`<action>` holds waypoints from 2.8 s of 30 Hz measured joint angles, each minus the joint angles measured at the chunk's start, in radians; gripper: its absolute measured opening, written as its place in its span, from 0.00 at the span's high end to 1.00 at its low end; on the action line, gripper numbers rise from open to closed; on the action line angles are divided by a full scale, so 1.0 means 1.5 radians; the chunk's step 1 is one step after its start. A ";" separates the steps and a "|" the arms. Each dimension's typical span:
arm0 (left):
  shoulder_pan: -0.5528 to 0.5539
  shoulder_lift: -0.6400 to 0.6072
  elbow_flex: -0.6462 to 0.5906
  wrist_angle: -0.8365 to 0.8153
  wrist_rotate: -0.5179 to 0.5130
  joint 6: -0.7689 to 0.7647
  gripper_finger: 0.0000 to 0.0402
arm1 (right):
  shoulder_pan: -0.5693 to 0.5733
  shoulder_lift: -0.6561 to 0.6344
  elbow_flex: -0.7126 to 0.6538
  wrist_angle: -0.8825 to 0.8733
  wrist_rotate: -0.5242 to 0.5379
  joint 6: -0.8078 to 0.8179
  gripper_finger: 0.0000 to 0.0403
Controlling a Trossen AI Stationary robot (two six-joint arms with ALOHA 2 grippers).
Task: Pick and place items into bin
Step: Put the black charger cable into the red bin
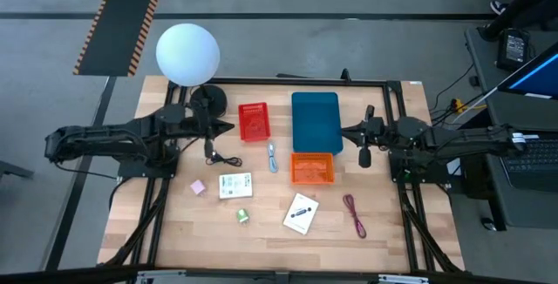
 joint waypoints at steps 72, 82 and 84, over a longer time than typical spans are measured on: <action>-0.231 0.515 0.298 -0.589 -0.124 -0.114 0.57 | 0.026 0.467 0.205 0.042 0.001 -0.098 1.00; -0.231 0.599 0.297 -0.600 -0.123 -0.113 0.57 | 0.026 0.468 0.205 0.045 0.001 -0.108 1.00; -0.231 0.613 0.297 -0.600 -0.131 -0.113 0.57 | 0.026 0.468 0.205 0.045 0.001 -0.108 1.00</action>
